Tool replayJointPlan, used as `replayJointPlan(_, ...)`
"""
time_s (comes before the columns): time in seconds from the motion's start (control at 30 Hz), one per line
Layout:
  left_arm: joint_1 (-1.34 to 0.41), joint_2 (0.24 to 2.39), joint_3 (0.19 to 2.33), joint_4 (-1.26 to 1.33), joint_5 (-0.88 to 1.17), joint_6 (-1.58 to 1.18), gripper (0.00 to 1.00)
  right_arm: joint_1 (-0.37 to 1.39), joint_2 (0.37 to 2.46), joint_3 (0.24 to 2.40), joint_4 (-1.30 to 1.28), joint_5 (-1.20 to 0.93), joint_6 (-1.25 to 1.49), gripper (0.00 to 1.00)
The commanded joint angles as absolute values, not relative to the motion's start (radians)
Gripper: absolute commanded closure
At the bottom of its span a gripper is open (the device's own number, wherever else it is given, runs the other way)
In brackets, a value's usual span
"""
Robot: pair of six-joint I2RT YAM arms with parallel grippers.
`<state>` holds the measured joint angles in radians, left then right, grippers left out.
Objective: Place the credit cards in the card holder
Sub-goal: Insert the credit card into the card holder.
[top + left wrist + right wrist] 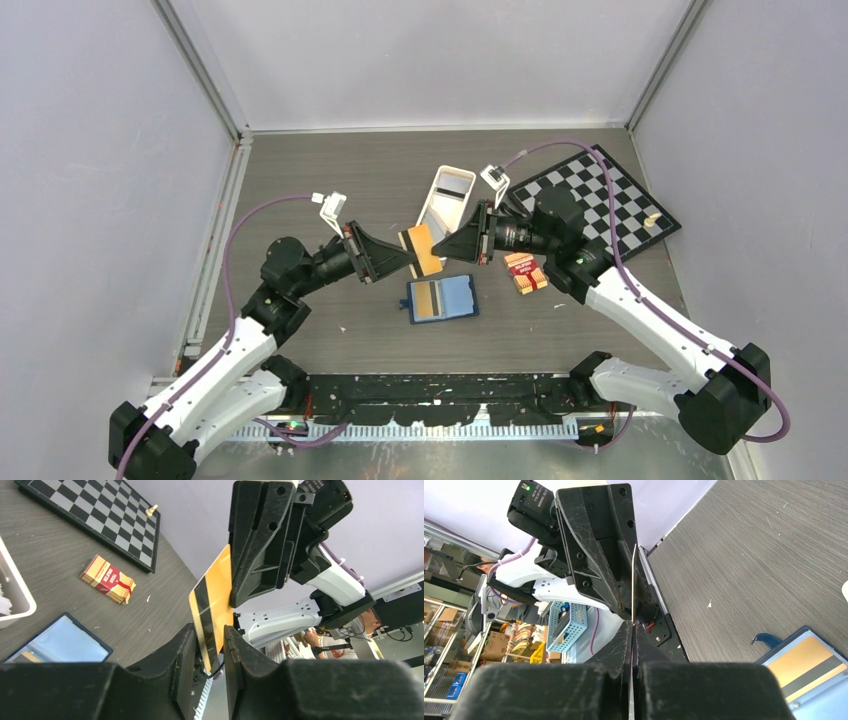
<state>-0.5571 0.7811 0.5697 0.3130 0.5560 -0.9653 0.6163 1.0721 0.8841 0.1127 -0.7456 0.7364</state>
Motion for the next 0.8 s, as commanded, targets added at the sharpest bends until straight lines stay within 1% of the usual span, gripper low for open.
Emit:
replayJointPlan(0.0, -0.56, 0.757, 0.561, 0.425, 0.584, -1.013, 0.74, 0.623, 1.065, 0.878, 0.163, -0.749, 0.741, 0.99)
replayJointPlan(0.07, -0.559, 0.756, 0.559, 0.425, 0.584, -1.015, 0.83, 0.623, 1.07, 0.877, 0.161, -0.747, 0.741, 1.0)
replayJointPlan(0.17, -0.56, 0.763, 0.559, 0.415, 0.579, -1.013, 0.99, 0.623, 1.072, 0.88, 0.139, -0.73, 0.732, 0.99)
replayJointPlan(0.2, -0.56, 0.765, 0.556, 0.406, 0.571, -1.011, 1.0, 0.623, 1.073, 0.884, 0.117, -0.718, 0.725, 0.99)
replayJointPlan(0.23, -0.56, 0.769, 0.555, 0.391, 0.561, -1.007, 1.0, 0.624, 1.073, 0.889, 0.094, -0.702, 0.719, 0.95)
replayJointPlan(0.27, -0.559, 0.772, 0.555, 0.358, 0.55, -0.998, 1.0, 0.624, 1.074, 0.892, 0.068, -0.686, 0.716, 0.86)
replayJointPlan(0.33, -0.56, 0.778, 0.56, 0.259, 0.514, -0.94, 1.0, 0.624, 1.072, 0.901, -0.022, -0.603, 0.695, 0.61)
replayJointPlan(0.4, -0.561, 0.794, 0.577, 0.121, 0.458, -0.884, 1.0, 0.623, 1.061, 0.896, -0.111, -0.522, 0.67, 0.48)
replayJointPlan(0.43, -0.561, 0.809, 0.584, 0.078, 0.446, -0.868, 1.0, 0.622, 1.052, 0.889, -0.152, -0.48, 0.66, 0.44)
replayJointPlan(0.57, -0.569, 0.889, 0.566, 0.066, 0.446, -0.883, 1.0, 0.612, 1.038, 0.855, -0.315, -0.306, 0.65, 0.39)
replayJointPlan(0.6, -0.572, 0.912, 0.557, 0.076, 0.447, -0.889, 1.0, 0.597, 1.045, 0.844, -0.35, -0.29, 0.655, 0.39)
replayJointPlan(0.67, -0.575, 0.954, 0.534, 0.108, 0.448, -0.904, 1.0, 0.546, 1.068, 0.801, -0.373, -0.325, 0.664, 0.39)
replayJointPlan(0.77, -0.584, 1.033, 0.504, 0.162, 0.452, -0.919, 1.0, 0.483, 1.093, 0.708, -0.33, -0.373, 0.667, 0.4)
